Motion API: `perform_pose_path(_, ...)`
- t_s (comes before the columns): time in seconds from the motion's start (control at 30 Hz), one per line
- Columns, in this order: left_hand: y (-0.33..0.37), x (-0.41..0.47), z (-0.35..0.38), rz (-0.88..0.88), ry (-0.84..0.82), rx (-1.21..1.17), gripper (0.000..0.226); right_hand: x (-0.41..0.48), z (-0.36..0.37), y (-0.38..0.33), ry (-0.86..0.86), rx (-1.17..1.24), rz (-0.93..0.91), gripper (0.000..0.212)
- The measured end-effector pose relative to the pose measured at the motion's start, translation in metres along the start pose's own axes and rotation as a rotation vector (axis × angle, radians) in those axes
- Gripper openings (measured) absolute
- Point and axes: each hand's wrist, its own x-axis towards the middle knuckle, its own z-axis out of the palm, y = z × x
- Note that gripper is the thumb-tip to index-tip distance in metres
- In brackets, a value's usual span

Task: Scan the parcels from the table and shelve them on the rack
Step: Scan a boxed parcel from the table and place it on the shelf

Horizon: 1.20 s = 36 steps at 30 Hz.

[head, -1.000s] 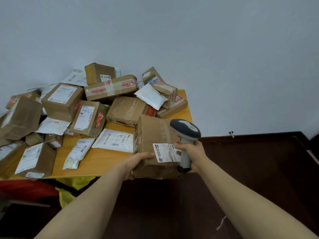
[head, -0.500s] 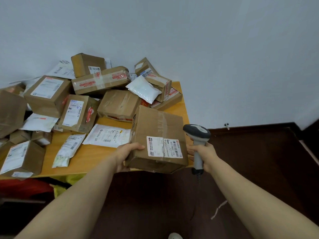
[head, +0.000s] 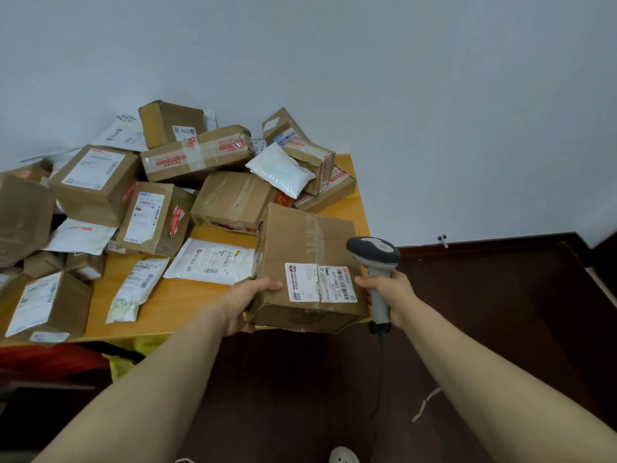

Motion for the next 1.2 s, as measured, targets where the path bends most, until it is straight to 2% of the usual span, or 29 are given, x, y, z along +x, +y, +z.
perform_pose_path(0.1,-0.002,0.000,-0.001,-0.008,-0.017,0.019,0.039,-0.002,0.000,0.000,0.006,-0.010,0.009,0.030)
perform_pose_path(0.23,-0.010,-0.002,0.002,-0.124,-0.127,0.066,0.078,-0.004,-0.003,-0.001,0.013,-0.004,0.047,0.038)
perform_pose_path(0.33,-0.023,0.003,0.018,-0.231,-0.177,0.068,0.086,-0.003,-0.009,0.001,0.051,-0.011,0.057,0.040)
perform_pose_path(0.4,-0.022,0.008,0.028,-0.240,-0.095,0.172,0.098,-0.003,-0.015,0.003,0.135,-0.063,0.042,0.045)
perform_pose_path(0.43,-0.020,0.014,0.029,-0.191,0.005,0.317,0.116,-0.003,-0.017,0.004,0.189,-0.105,0.045,0.049)
perform_pose_path(0.5,-0.005,0.024,0.027,-0.001,0.257,0.707,0.151,-0.007,-0.022,0.008,0.281,-0.154,0.101,0.056)
perform_pose_path(0.53,0.005,0.028,0.026,0.108,0.351,0.862,0.157,-0.009,-0.023,0.011,0.298,-0.149,0.139,0.059)
perform_pose_path(0.6,0.030,0.040,0.020,0.276,0.434,1.017,0.154,-0.013,-0.023,0.017,0.272,-0.113,0.200,0.057)
perform_pose_path(0.67,0.050,0.055,0.017,0.345,0.430,1.078,0.144,-0.017,-0.021,0.021,0.223,-0.100,0.224,0.056)
perform_pose_path(0.8,0.065,0.079,0.025,0.303,0.210,1.211,0.114,-0.019,-0.016,0.023,0.180,0.022,0.232,0.070)
perform_pose_path(0.87,0.062,0.082,0.026,0.306,0.246,1.226,0.104,-0.014,-0.016,0.013,0.214,0.101,0.167,0.063)
perform_pose_path(0.93,0.060,0.081,0.022,0.271,0.297,1.174,0.096,-0.007,-0.017,-0.006,0.256,0.201,0.060,0.048)
perform_pose_path(1.0,0.057,0.082,0.019,0.215,0.286,1.021,0.088,-0.001,-0.021,-0.025,0.269,0.290,-0.017,0.038)
perform_pose_path(1.1,0.050,0.086,0.019,0.181,0.279,0.822,0.083,-0.001,-0.025,-0.031,0.180,0.218,0.062,0.036)
perform_pose_path(1.2,0.046,0.084,0.024,0.159,0.222,0.675,0.090,-0.004,-0.021,-0.017,0.094,0.119,0.130,0.028)
